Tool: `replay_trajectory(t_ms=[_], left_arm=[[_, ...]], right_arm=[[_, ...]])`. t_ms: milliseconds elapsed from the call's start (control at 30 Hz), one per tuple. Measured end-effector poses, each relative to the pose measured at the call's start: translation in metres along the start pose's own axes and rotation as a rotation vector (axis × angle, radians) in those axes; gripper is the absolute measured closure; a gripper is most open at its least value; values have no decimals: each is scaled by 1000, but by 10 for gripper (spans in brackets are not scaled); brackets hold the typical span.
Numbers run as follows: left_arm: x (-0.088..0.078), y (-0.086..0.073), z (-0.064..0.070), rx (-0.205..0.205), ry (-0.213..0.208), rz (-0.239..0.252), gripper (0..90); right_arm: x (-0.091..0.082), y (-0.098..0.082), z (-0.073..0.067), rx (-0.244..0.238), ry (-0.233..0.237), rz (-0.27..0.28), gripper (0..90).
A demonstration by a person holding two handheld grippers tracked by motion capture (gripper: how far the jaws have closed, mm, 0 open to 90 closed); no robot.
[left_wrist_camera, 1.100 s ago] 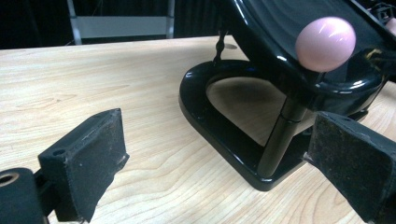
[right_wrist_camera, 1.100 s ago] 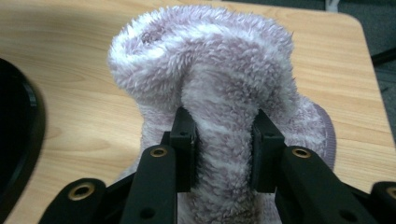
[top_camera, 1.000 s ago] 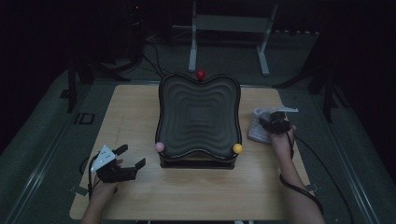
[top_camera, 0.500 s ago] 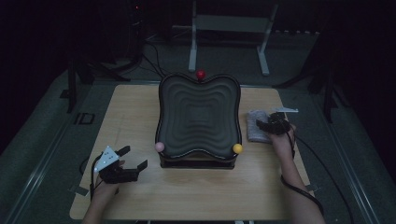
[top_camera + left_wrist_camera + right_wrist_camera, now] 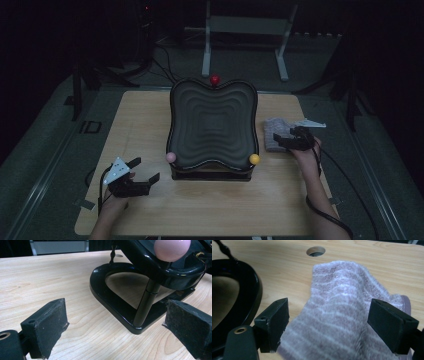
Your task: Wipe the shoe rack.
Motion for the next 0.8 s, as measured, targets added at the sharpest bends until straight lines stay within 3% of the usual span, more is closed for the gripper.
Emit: replay_trajectory(t_ms=[433,800], left_arm=[[-1,-1,-1,1,19,-10,47],[-1,-2,-2,12,39,-19,47]], right_arm=[[-12,-17,-9,11,3,21,160],[-24,-37,-19,-12,12,17,160]])
Point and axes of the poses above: each handheld gripper's, and its own axes: x roughly forward along the jaws, y roughly out of its top, z roughly to its right, the point moved 3 cm from there along x, roughly forward along the jaws, and after that the axes turned 4 degrees about y, right-handed, at the moved point
